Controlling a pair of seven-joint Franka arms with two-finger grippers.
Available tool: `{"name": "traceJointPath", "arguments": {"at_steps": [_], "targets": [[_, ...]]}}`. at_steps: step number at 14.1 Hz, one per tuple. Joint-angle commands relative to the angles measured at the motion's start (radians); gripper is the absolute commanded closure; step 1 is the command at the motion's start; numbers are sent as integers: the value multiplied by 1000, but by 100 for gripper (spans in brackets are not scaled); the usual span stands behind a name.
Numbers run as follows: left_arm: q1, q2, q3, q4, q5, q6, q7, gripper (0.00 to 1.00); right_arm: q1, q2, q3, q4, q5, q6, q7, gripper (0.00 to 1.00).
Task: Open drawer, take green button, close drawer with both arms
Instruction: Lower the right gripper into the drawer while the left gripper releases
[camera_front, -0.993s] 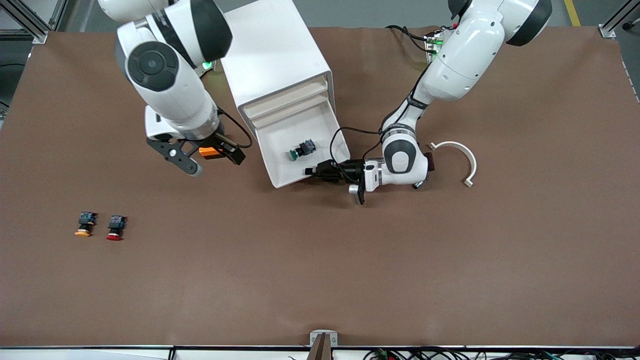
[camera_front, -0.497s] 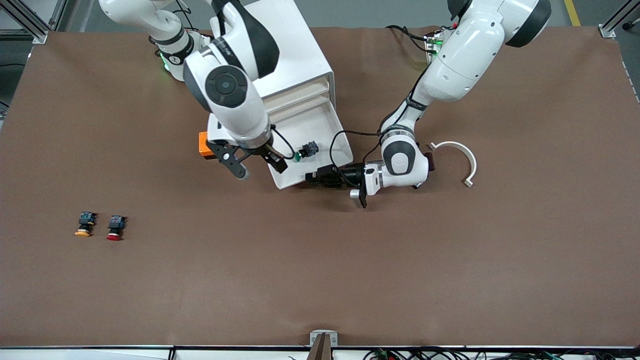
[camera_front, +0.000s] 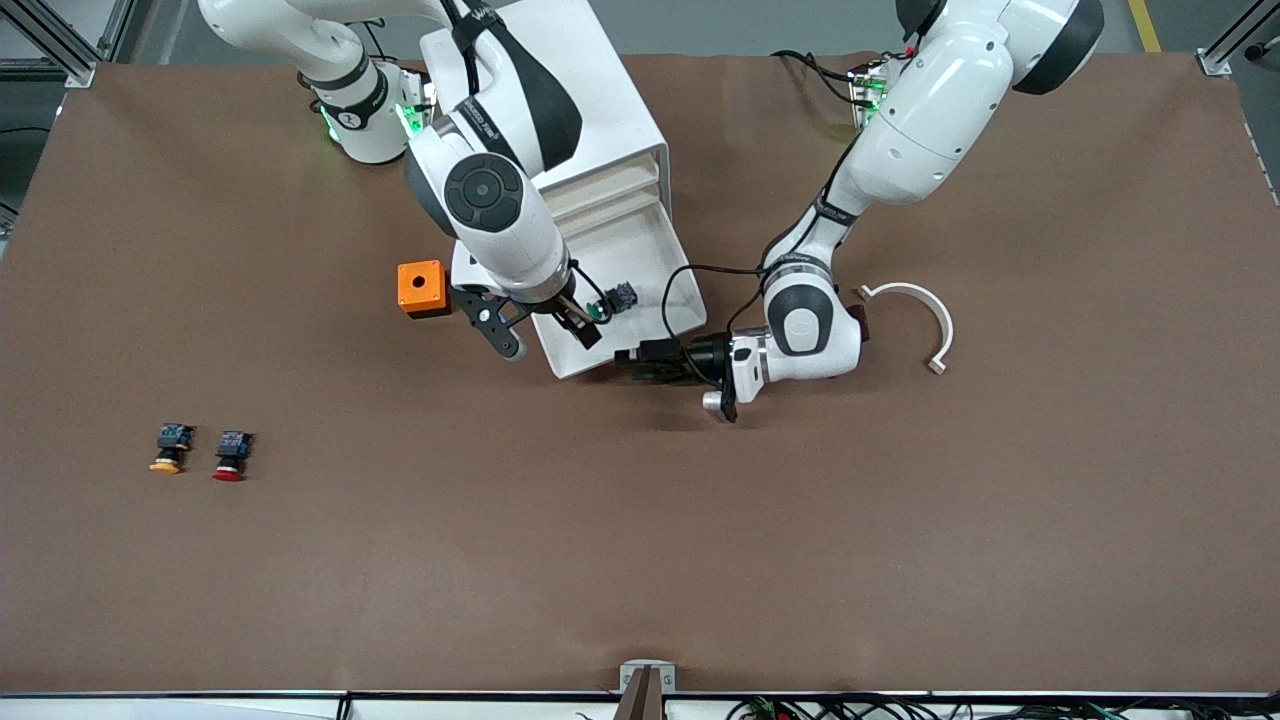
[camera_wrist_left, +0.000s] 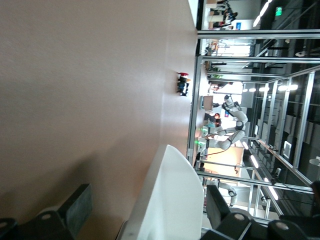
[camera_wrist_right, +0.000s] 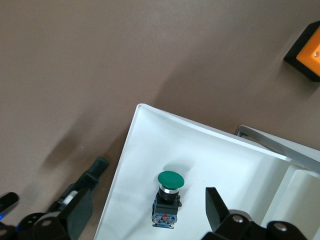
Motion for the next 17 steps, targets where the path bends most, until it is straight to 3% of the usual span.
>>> {"name": "traceJointPath", "arguments": {"at_steps": [1, 4, 9, 17], "targets": [[25, -7, 11, 42, 138, 6, -150, 0, 15, -15, -10, -38, 35, 21, 19, 0], [63, -13, 12, 85, 362, 6, -305, 0, 26, -15, -10, -44, 35, 21, 73, 0], [126, -27, 11, 120, 637, 3, -480, 0, 93, 0, -11, -78, 35, 85, 147, 0], [146, -78, 11, 196, 1122, -12, -877, 0, 133, 70, -11, -81, 35, 126, 148, 0]]}}
